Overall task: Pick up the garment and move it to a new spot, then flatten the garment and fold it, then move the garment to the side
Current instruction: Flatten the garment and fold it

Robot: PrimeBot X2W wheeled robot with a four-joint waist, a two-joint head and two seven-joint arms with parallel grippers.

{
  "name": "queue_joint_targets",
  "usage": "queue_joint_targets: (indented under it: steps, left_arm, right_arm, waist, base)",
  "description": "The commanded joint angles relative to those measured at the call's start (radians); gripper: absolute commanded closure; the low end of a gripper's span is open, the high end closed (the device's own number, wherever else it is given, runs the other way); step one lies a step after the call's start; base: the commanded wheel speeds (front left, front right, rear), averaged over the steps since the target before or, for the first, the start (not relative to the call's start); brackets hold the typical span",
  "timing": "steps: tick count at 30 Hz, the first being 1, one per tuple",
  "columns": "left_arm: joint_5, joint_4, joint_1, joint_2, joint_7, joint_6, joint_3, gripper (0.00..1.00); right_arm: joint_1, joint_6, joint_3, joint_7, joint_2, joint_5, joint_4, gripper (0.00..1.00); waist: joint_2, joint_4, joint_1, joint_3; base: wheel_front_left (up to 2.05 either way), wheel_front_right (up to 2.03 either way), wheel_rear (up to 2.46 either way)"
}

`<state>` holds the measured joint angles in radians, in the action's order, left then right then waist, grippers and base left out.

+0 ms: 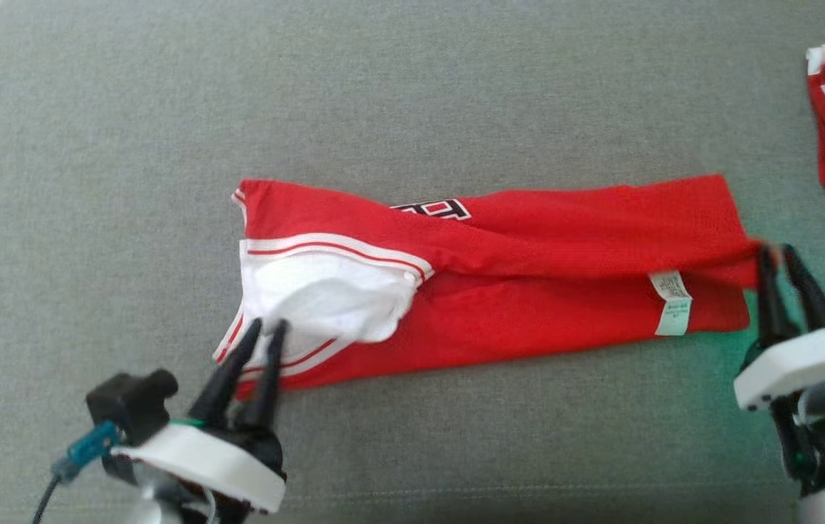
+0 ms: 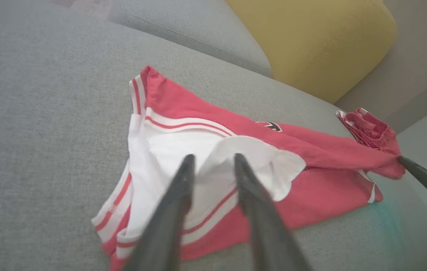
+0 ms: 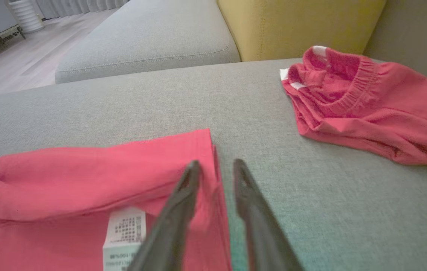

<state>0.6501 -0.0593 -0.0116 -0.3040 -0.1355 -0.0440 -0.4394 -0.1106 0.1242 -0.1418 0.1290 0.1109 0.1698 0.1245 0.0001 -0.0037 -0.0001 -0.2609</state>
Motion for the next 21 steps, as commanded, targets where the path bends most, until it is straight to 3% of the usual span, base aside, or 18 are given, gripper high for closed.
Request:
queue_joint_targets:
  steps: [1,11,21]
  left_arm:
    - [0.011,-0.029,0.0,0.004,-0.024,0.002,0.034,0.0]
    - [-0.023,-0.053,-0.001,0.018,-0.082,-0.038,0.064,0.0]
    - [-0.085,-0.039,0.064,0.038,-0.096,-0.069,0.049,0.0]
  right_arm:
    - [0.015,0.007,-0.001,-0.021,-0.001,-0.005,-0.044,0.0]
    - [0.036,0.007,-0.062,-0.027,-0.037,-0.005,-0.088,0.0]
    - [-0.055,0.007,-0.023,0.147,0.002,0.015,-0.046,0.0]
  waist:
    - [-0.0001,-0.003,0.0001,0.005]
    - [-0.0001,0.001,0.0001,0.022]
    - [-0.0001,0.011,0.0001,0.017]
  base:
    - [0.0,0.0,0.0]
    - [0.0,0.0,0.0]
    - [0.0,0.0,0.0]
